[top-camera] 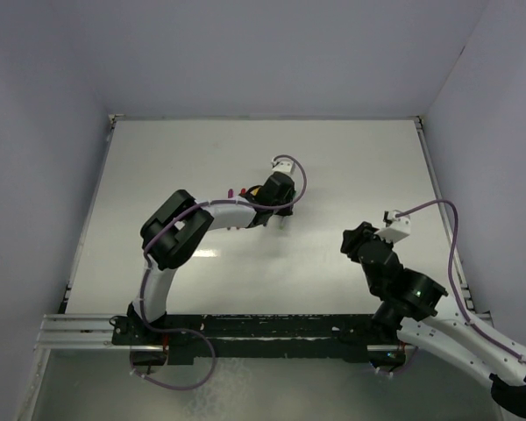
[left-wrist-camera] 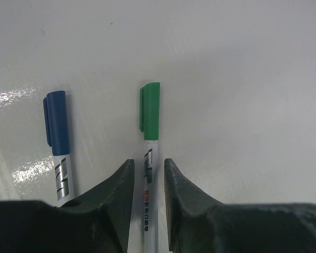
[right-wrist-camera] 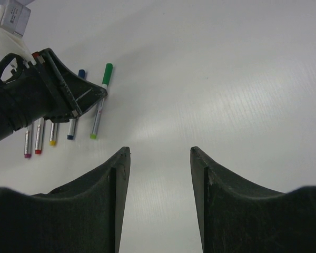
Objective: Insert the pens into the pen caps
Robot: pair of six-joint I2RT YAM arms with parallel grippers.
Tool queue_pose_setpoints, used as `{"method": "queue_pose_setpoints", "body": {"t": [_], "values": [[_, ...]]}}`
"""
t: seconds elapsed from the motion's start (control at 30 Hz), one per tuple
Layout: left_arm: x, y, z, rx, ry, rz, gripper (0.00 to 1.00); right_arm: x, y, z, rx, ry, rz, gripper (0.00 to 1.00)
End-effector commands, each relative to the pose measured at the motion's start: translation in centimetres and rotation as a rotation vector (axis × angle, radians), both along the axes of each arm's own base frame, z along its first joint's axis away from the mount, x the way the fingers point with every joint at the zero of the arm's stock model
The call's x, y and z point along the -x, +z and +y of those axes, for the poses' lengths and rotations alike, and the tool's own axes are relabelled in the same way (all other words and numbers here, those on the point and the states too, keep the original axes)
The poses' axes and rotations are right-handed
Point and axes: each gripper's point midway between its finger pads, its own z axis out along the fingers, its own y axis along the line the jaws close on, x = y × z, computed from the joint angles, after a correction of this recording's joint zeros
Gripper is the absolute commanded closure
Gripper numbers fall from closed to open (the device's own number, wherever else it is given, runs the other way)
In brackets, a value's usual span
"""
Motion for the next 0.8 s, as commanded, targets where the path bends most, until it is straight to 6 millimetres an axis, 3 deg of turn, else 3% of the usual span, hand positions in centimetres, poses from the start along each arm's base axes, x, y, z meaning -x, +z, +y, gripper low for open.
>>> {"method": "queue_pose_setpoints", "body": {"t": [0.0,0.23,0.4,0.57,0.67,0.77], "values": [[-1.4,5.0,-0.4,0.05,0.002,-0.079,0.67,-0.7,1.7,-0.7,0.001,-0.05,-0.067,0.48],[-0.3,12.3,0.3,0.129,-0.044,-0.201,0.65,-1.6,4.0,-1.9,0.121,-0.072,-0.153,0.44],[1.9,15.8,3.4,0.148,-0.03,-0.279,0.64,-2.6,5.1,-3.5,0.167,-0.116,-0.182,0.42],[4.2,17.3,8.1,0.11,0.023,-0.318,0.61,-5.6,5.1,-5.8,0.117,-0.167,-0.158,0.41],[5.3,17.5,11.3,0.117,0.043,-0.297,0.58,-8.0,4.1,-6.6,0.054,-0.163,-0.078,0.41],[6.9,17.3,14.6,0.136,0.057,-0.28,0.58,-9.3,4.6,-7.6,-0.018,-0.166,-0.088,0.41]]}}
